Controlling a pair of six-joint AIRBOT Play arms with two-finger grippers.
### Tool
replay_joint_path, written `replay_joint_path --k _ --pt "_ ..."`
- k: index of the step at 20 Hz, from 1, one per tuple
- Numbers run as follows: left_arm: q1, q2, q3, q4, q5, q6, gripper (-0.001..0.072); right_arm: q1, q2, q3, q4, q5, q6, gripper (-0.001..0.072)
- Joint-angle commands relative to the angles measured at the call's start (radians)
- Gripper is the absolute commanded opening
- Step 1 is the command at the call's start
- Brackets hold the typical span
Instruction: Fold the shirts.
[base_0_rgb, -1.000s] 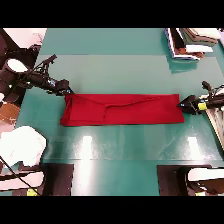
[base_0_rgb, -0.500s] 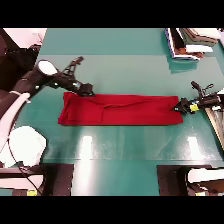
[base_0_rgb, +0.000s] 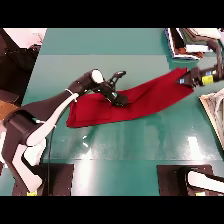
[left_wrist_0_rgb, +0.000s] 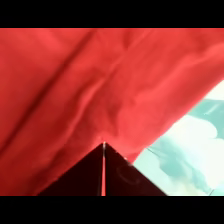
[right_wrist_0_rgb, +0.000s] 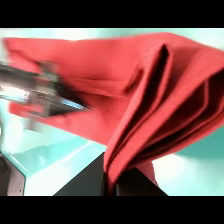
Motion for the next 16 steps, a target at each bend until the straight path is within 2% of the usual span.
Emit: replay_joint_path --k 1,6,13,16 --pt "-0.034 -0.063 0.038 0.003 0.009 -0.02 0.003 0.115 0.013 0.167 0.019 0.022 0.073 0.0014" --pt "-0.029 -0.063 0.044 0.004 0.053 -0.04 0.003 0.264 -0.067 0.359 0.013 0.054 0.097 0.0014" --pt "0.057 0.013 0.083 0.013 -0.02 -0.035 0.003 0.405 -0.222 0.572 0.012 0.077 0.096 0.0014" --pt "0.137 0.116 0.084 0.097 -0.079 -0.016 0.003 0.472 -0.27 0.624 0.016 0.072 0.096 0.0014"
